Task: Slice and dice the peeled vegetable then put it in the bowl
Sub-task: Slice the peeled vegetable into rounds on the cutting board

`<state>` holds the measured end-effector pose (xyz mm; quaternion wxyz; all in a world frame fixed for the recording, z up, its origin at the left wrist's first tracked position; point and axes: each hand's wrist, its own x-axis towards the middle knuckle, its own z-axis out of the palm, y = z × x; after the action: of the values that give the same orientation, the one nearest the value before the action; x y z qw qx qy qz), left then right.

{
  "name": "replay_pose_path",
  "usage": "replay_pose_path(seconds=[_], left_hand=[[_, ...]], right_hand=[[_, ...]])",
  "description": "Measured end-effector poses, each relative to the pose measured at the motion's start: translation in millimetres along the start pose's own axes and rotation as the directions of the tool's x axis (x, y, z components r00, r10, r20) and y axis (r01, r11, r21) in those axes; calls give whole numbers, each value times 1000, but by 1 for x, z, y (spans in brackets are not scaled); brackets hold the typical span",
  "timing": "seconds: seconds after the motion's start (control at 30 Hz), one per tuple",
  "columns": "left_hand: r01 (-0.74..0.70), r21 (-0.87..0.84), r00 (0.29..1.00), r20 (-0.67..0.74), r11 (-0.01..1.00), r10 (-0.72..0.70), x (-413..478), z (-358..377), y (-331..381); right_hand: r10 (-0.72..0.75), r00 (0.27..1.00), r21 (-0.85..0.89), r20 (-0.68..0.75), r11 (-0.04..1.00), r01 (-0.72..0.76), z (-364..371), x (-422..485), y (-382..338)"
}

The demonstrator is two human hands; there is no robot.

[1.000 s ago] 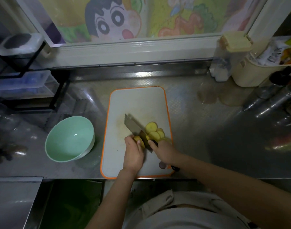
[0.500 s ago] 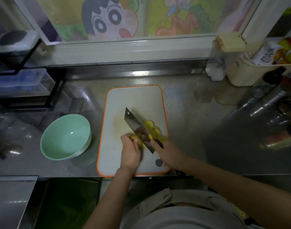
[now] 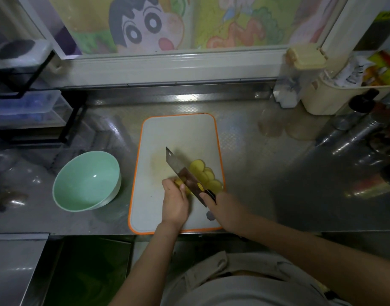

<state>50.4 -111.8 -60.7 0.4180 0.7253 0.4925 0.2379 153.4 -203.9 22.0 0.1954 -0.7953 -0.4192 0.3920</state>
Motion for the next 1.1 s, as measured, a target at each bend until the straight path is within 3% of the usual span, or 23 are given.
replay_pose_path(seconds=[0.23,0.43,0.63,0.9,1.1], left_hand=[[-24,-17,1000,2,1000,24,-1,2,-1],[-52,30,998,25,998,51,-6,2,-2],[-95,86,995,35,992,92,-8,4,-2],[-71,61,997,21,996,70,-4,2,-6],[28,64,999,21,998,-29,8,-1,-3]], right_hand=[[19,999,-71,38,997,-16,2,2,-6],[44,994,-20,95,999,-43,2,18,-17],[35,999,-37,39,999,-34,7,31,-29],[11,999,-26,43,1000,-10,6,30,-30],[40,990,-69,133,997,-31,1,12,-5]])
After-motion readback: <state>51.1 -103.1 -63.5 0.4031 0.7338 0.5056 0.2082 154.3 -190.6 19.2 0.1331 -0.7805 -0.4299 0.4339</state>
